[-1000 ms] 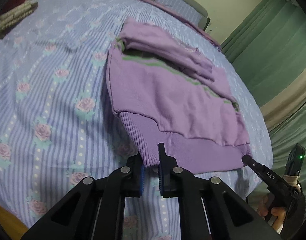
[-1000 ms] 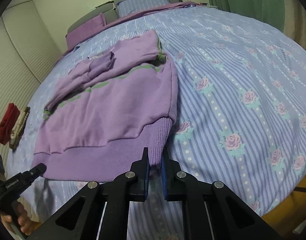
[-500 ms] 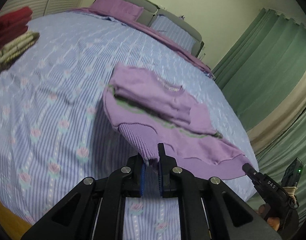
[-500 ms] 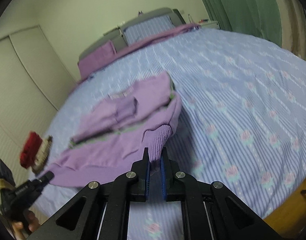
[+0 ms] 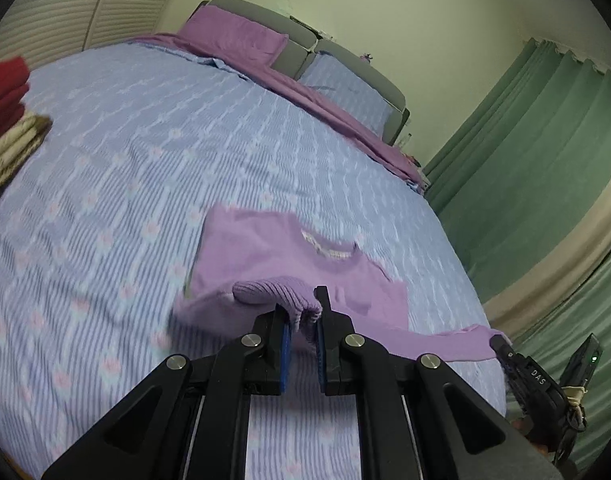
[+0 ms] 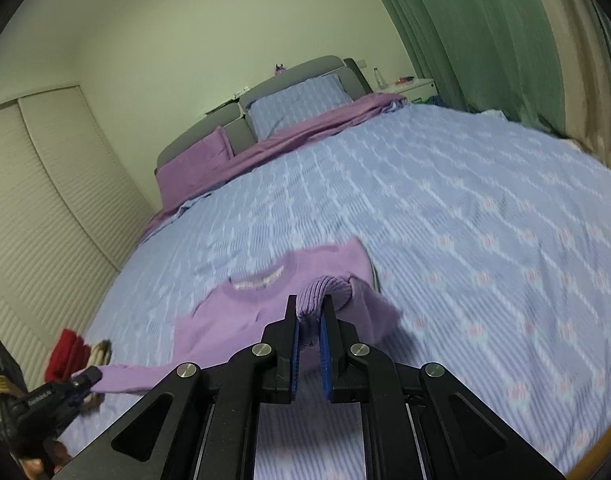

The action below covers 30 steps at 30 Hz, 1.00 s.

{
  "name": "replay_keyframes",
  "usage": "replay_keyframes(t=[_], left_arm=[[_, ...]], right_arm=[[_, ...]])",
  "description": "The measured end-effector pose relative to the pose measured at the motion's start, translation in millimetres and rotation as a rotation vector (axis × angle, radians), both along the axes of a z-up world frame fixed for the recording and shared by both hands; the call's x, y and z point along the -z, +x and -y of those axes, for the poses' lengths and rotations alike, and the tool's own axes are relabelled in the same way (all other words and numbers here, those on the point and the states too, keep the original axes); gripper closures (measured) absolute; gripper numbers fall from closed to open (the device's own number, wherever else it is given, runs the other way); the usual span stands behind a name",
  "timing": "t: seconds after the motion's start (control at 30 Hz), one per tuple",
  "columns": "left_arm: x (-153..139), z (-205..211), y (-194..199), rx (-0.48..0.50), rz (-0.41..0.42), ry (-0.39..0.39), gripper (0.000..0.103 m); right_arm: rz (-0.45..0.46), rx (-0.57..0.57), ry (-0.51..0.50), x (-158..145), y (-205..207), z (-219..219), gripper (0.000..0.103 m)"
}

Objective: Fold small clothes
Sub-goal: 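Lift the hem with both grippers and fold it toward the collar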

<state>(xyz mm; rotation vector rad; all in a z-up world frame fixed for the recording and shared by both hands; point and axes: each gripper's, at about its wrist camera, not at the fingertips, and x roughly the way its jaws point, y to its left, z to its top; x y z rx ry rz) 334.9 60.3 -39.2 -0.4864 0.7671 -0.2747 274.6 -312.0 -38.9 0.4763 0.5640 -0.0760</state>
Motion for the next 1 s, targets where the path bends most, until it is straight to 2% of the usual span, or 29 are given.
replay_keyframes(t=[0.23, 0.4, 0.63, 0.87, 1.0], left_arm=[[6.6, 4.1, 68.2, -0.022, -0.046, 0.019, 0.091], [19.4, 12.6, 106.4, -0.019, -0.096, 0.075, 0.091], [48.0, 14.6, 153.6, -0.02, -0.167, 0.077, 0.091], [87.8, 17.0, 189.0, -0.026, -0.249, 0.082, 0.091], [104.7, 16.4, 200.9, -0.01, -0.261, 0.104, 0.09]], right_arm=[[-0.039, 0.006, -0.039, -5.3, 62.9, 0.3, 0.094], [-0.087, 0.005, -0.056, 1.5, 106.6, 0.6, 0.094], [-0.188, 0.002, -0.074, 28.4, 166.6, 4.8, 0.094], [-0.263, -0.002, -0.076, 65.3, 208.5, 7.1, 0.094], [-0.283, -0.012, -0.088, 82.0, 223.7, 5.6, 0.094]])
